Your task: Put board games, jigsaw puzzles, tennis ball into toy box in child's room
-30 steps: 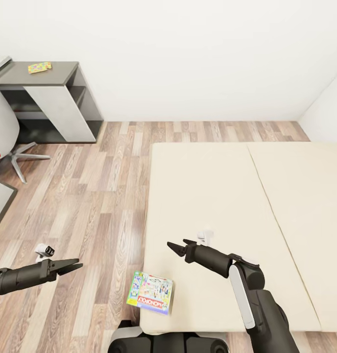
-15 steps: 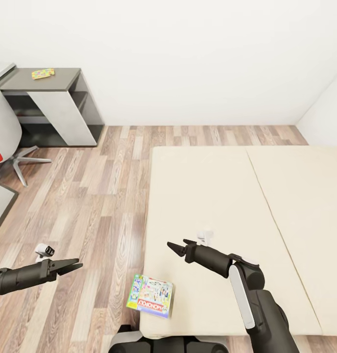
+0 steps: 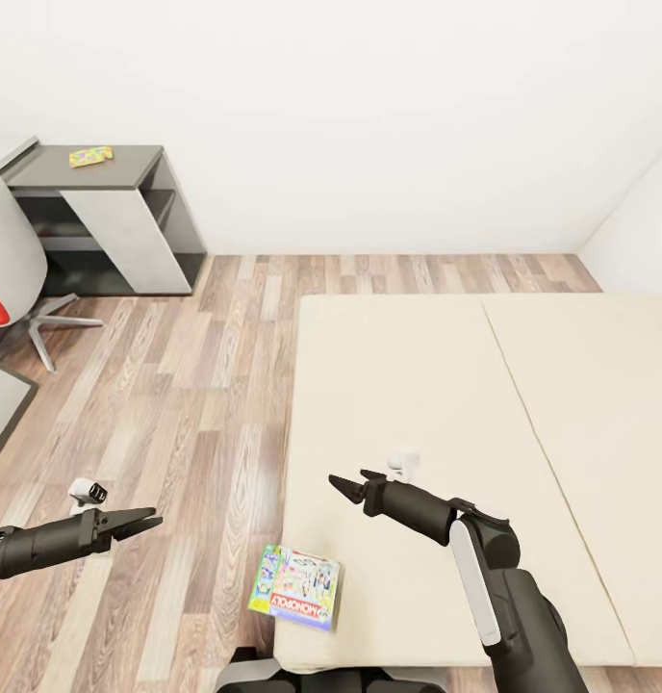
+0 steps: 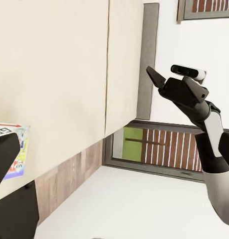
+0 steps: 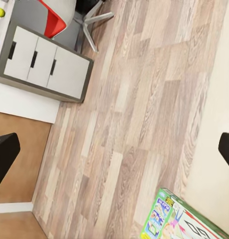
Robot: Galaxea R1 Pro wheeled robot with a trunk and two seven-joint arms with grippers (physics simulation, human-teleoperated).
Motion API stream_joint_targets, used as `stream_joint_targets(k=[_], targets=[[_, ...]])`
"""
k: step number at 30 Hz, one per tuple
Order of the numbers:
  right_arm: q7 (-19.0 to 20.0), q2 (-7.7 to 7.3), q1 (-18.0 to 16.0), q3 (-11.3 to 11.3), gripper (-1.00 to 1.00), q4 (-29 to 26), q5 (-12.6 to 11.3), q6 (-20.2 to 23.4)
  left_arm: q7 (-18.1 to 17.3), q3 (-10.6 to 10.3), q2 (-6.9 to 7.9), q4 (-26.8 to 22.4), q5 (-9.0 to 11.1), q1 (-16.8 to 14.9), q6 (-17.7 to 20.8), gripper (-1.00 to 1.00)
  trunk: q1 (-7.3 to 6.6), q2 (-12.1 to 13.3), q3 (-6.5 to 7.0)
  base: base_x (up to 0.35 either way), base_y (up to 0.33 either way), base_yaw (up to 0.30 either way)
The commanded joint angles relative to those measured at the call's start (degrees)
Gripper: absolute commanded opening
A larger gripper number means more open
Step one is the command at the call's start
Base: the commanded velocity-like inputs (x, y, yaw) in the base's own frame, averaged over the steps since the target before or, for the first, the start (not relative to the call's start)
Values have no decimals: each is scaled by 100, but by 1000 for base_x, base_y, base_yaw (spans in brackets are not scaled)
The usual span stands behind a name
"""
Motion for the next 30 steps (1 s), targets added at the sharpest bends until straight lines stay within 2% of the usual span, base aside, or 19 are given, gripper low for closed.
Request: stream_joint_targets(k=[1, 7, 17, 30], targets=[[4, 3, -3, -6, 100, -3, -23, 33, -9, -4, 3, -1, 9, -2, 60, 100, 3, -9, 2, 0, 0, 0], [2, 3, -2, -1, 100, -3, -19, 31, 65, -2, 1, -1, 9, -2, 60, 100, 3, -9, 58, 0, 0, 0], [-6, 3, -4, -8, 100, 51, -10, 26, 459, 5, -5, -1, 12, -2, 60, 100, 3, -9, 151, 0, 0, 0], [-8, 3, -3, -2, 100, 126, -11, -150, 513, 5, -6, -1, 12, -2, 60, 100, 3, -9, 272, 0, 0, 5]])
